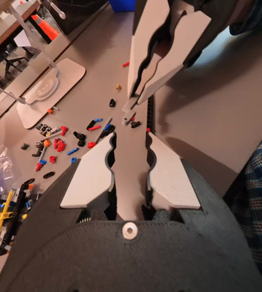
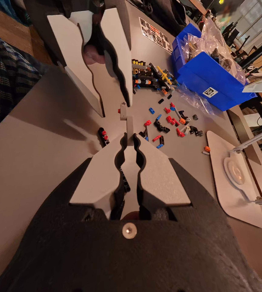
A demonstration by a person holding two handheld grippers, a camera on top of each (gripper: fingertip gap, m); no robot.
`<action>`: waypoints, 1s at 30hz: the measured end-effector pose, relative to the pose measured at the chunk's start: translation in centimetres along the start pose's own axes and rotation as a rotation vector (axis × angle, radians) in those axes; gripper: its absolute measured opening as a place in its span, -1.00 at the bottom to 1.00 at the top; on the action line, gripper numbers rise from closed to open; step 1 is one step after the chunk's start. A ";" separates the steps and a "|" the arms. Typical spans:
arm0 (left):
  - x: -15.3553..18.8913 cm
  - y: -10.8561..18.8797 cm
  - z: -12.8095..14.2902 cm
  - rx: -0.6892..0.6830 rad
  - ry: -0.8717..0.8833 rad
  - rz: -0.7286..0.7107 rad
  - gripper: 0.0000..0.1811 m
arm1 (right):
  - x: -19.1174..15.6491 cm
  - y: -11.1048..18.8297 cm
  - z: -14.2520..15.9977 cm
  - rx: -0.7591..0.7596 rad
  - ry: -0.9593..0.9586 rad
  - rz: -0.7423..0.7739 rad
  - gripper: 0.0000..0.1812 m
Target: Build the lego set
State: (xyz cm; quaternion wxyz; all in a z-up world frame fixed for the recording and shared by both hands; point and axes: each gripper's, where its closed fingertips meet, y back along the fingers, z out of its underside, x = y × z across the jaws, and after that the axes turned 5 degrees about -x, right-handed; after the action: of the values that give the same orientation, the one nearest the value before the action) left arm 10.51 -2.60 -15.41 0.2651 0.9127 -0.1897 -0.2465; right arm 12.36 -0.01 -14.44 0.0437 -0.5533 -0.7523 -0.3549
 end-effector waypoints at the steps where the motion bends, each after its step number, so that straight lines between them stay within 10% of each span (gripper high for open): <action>1: -0.1 -0.1 -0.3 0.009 0.000 0.005 -0.59 | 0.0 0.0 0.0 -0.003 0.011 0.005 -0.94; 30: 3.0 -2.8 1.9 -0.140 -0.022 0.241 -0.92 | 2.1 2.2 4.6 -0.082 -0.084 0.020 -0.94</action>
State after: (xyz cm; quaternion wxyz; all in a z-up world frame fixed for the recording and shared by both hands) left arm 12.50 -2.57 -19.49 0.3537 0.8598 -0.2830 -0.2356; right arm 14.94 4.67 -15.87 -0.0072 -0.5764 -0.7329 -0.3614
